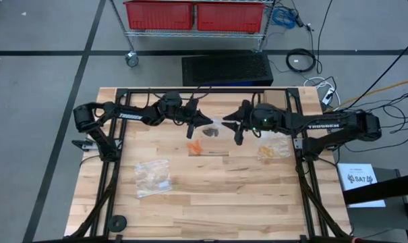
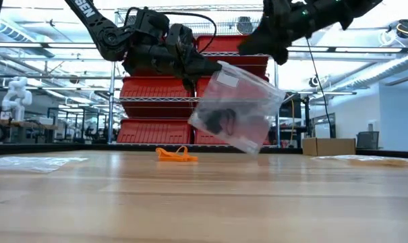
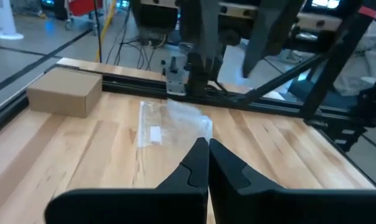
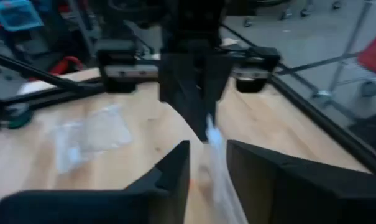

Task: Sort rubber bands
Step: Close the transparent zip bag containing the black rubber bands

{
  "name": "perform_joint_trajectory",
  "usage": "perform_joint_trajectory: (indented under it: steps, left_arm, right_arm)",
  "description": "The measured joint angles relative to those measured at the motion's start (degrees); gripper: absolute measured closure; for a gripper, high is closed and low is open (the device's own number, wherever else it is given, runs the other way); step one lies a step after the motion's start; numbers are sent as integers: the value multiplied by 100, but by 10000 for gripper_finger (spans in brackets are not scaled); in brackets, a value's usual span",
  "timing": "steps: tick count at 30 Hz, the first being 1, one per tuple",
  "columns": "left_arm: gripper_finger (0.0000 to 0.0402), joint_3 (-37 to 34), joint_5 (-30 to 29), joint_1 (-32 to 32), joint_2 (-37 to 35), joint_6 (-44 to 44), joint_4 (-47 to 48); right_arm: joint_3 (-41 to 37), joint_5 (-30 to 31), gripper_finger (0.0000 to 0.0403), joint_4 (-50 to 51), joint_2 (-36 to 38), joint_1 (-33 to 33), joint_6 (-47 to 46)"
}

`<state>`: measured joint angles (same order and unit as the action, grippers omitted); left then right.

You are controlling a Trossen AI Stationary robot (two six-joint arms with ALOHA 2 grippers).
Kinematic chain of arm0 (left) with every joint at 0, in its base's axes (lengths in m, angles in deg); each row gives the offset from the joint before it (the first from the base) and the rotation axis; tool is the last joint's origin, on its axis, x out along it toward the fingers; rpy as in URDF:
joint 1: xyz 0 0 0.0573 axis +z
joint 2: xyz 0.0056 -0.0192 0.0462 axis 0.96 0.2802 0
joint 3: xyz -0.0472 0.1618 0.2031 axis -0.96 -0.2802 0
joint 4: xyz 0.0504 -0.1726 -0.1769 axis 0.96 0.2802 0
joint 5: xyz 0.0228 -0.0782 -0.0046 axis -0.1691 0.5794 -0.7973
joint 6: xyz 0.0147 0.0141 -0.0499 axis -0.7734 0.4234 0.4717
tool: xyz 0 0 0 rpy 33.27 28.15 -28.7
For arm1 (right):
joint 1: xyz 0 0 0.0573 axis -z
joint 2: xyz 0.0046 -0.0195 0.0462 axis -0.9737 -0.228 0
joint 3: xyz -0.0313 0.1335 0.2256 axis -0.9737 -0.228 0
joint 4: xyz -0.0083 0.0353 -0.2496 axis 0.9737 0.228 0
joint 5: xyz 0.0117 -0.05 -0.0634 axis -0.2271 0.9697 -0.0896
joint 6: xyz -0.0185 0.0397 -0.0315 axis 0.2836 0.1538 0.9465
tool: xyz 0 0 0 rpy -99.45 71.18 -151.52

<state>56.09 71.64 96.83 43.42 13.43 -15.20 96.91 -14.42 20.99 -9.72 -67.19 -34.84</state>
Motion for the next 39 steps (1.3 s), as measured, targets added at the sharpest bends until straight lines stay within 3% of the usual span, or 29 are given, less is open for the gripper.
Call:
perform_joint_trajectory:
  steps: [6, 12, 21, 29, 39]
  left_arm:
    - [400, -1, 1, -126, 0, -280, 9]
    - [401, -1, 6, -176, 0, -328, 145]
    - [401, -1, 6, -178, 0, -383, 139]
    - [401, -1, 1, -156, 0, -433, 156]
    - [402, -1, 6, -7, 4, -319, 160]
  right_arm:
    - [383, -722, 260, 67, -501, 132, -50]
    - [837, -1116, 253, 711, -897, 283, 33]
    - [1251, -1126, 296, 1243, -1217, 430, 239]
    - [1390, -1106, 390, 1559, -1303, 428, 446]
    - [1405, -914, 398, 2049, -1245, 428, 452]
